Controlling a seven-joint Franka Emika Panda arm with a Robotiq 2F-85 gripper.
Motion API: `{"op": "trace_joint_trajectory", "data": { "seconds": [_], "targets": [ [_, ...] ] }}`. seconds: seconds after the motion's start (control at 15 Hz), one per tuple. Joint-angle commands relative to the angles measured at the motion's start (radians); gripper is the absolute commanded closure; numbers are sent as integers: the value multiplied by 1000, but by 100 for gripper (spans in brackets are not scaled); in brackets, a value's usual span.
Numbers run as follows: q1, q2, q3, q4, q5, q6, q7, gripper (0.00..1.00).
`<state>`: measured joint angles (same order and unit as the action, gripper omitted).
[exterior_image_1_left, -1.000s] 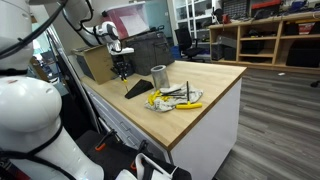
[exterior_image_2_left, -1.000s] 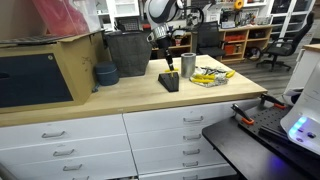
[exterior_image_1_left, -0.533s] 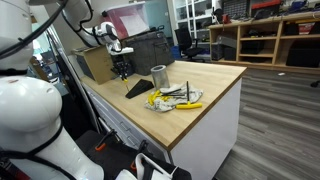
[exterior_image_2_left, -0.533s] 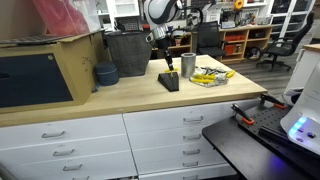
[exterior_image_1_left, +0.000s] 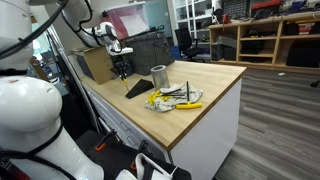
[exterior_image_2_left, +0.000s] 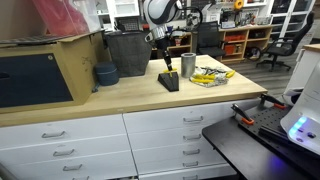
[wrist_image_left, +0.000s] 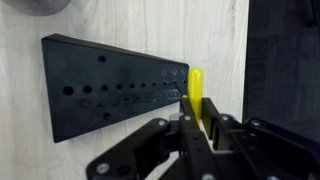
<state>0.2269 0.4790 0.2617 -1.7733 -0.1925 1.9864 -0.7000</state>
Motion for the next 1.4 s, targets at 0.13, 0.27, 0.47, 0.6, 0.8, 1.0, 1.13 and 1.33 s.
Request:
{"op": "trace_joint_trajectory", "data": {
  "seconds": [0.13, 0.27, 0.47, 0.6, 0.8, 1.0, 1.13, 1.33],
  "targets": [
    [-12, -37, 4, -88, 6, 89, 6, 96],
    [-22, -58, 7, -119, 20, 89, -5, 96],
    [-43, -84, 7, -153, 59, 81, -15, 96],
    [-60, -91, 4, -160, 90, 77, -19, 96],
    [-74, -94, -2, -164, 111, 86, -12, 96],
    [-73, -102, -5, -173, 98, 109, -2, 96],
    [-62, -100, -5, -171, 80, 113, 2, 96],
    [-40, -95, -10, -165, 33, 126, 20, 96]
  ]
}}
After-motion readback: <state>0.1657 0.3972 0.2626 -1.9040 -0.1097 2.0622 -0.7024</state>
